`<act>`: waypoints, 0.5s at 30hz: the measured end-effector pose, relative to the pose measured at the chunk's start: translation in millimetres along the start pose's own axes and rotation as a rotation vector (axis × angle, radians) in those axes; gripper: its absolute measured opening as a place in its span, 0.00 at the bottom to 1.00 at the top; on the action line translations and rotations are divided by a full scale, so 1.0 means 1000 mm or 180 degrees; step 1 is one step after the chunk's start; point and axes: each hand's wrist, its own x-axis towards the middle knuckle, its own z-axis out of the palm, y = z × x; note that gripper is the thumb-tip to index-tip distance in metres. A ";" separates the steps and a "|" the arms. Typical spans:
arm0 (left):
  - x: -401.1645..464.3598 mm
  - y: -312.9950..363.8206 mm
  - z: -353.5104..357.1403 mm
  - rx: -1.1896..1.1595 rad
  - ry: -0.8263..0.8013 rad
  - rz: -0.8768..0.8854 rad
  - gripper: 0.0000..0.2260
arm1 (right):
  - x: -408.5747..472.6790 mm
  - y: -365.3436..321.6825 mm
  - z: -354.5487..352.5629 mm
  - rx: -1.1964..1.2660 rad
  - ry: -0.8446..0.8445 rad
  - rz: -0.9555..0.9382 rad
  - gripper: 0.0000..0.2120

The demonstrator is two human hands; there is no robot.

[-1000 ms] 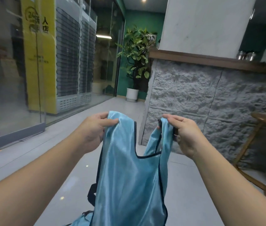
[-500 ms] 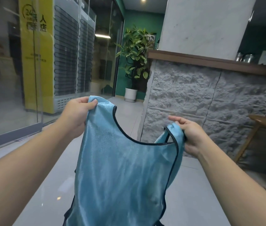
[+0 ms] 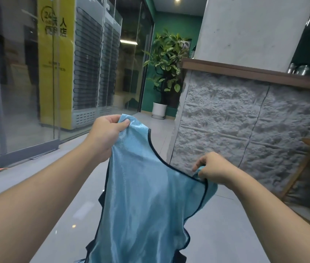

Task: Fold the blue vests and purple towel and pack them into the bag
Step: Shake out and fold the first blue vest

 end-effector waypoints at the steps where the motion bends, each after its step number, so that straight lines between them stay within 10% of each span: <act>1: -0.002 0.000 0.000 -0.0003 -0.0003 -0.0011 0.07 | -0.001 0.001 0.002 0.0291 0.0051 0.0050 0.12; 7: -0.011 -0.010 0.004 -0.0211 -0.0013 -0.0167 0.06 | 0.001 -0.001 0.023 0.2615 0.0204 0.0471 0.15; 15: -0.015 -0.011 -0.002 -0.0349 0.0038 -0.0169 0.06 | 0.009 0.019 0.024 0.0820 0.0201 0.0452 0.09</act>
